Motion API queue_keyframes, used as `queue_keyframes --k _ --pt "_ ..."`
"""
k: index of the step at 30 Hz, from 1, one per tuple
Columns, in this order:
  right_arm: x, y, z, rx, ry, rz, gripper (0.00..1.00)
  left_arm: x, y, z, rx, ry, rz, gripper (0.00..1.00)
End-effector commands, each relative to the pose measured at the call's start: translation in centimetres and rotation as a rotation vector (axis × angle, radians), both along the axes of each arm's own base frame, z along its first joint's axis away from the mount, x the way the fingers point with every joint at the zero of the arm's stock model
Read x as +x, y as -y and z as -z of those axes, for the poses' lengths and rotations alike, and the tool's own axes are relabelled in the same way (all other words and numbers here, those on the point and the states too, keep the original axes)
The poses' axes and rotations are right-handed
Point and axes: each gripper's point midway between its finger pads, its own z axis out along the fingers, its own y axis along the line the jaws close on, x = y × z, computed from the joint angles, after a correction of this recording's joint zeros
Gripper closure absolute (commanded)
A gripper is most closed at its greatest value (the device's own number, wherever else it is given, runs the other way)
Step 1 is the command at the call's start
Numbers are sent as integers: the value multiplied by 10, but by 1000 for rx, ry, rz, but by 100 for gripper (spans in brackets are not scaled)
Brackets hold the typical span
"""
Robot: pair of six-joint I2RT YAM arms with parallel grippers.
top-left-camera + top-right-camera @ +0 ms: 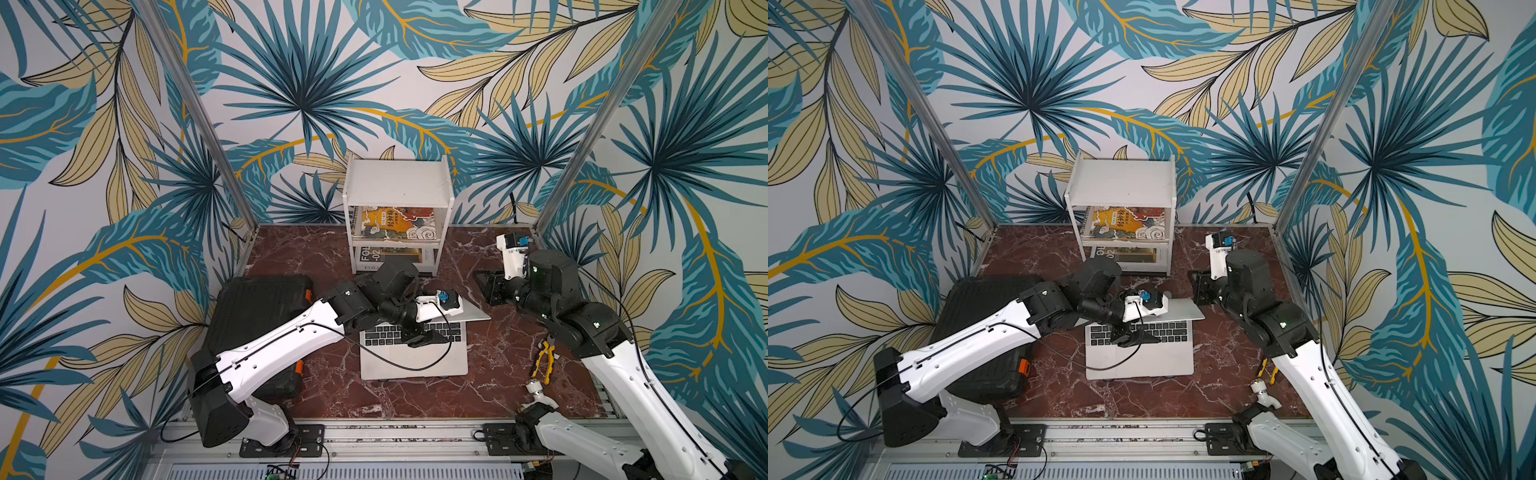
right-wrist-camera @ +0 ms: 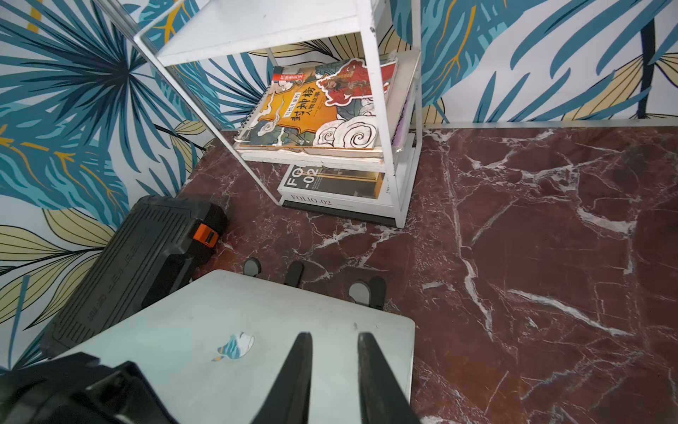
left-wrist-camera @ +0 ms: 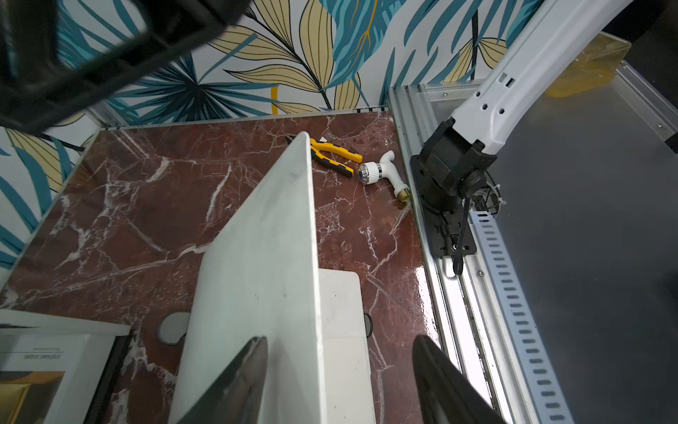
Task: Close the laptop lid and set it aside
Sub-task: Close the lid of the laptop.
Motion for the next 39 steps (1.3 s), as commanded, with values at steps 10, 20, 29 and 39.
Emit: queue_keyframes --k 10,20,29,39 --pt "-6 -20 43 29 -72 -96 74 -33 -2 -44 -149 -30 107 20" --pt "-11 -32 65 53 -123 -153 76 -3 -29 -122 -322 105 -129 17" --pt "-21 -34 83 65 -140 -190 77 62 -41 -62 -238 3 -396 18" --pt "-26 -32 114 57 -182 -185 77 72 -54 -5 -155 -8 -496 26"
